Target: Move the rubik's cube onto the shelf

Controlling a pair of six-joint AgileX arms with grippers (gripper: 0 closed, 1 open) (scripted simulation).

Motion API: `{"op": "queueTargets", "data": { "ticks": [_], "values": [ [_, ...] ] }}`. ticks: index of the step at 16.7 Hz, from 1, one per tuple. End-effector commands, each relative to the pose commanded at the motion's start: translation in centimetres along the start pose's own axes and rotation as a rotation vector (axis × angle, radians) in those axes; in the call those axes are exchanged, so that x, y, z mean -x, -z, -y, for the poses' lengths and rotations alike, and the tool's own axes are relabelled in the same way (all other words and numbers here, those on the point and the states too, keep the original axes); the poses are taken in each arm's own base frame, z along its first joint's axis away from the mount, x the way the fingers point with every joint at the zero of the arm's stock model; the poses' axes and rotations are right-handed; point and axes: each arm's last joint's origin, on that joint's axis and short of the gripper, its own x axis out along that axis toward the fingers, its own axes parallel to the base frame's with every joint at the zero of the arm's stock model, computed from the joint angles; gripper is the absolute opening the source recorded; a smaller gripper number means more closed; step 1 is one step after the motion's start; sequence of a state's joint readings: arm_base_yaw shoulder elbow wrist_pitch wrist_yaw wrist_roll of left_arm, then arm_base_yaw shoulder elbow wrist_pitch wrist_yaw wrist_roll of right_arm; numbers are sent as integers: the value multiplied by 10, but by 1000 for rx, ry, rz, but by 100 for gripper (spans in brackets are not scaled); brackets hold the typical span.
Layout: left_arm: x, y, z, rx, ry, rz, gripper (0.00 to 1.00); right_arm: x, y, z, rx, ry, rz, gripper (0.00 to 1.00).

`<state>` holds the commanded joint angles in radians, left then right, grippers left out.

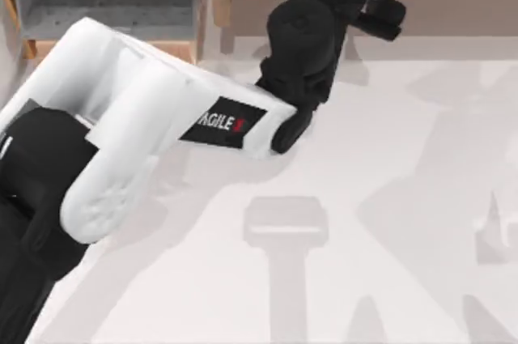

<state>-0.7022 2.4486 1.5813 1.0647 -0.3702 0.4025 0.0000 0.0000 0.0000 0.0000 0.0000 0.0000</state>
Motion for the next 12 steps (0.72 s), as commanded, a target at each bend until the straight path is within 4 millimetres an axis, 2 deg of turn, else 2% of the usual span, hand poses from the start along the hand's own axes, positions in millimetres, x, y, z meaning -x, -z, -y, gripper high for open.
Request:
{"op": "queueTargets", "data": {
  "ticks": [3,5,8,12],
  "values": [
    [30,19,-33,-162,131,6,100,0,0,0,0,0,0,100],
    [53,34,-65,-277,205,10,100,0,0,0,0,0,0,100],
    [94,57,-124,-446,282,8,100,0,0,0,0,0,0,100],
    [159,83,-207,-658,313,-18,100,0,0,0,0,0,0,100]
  ]
}}
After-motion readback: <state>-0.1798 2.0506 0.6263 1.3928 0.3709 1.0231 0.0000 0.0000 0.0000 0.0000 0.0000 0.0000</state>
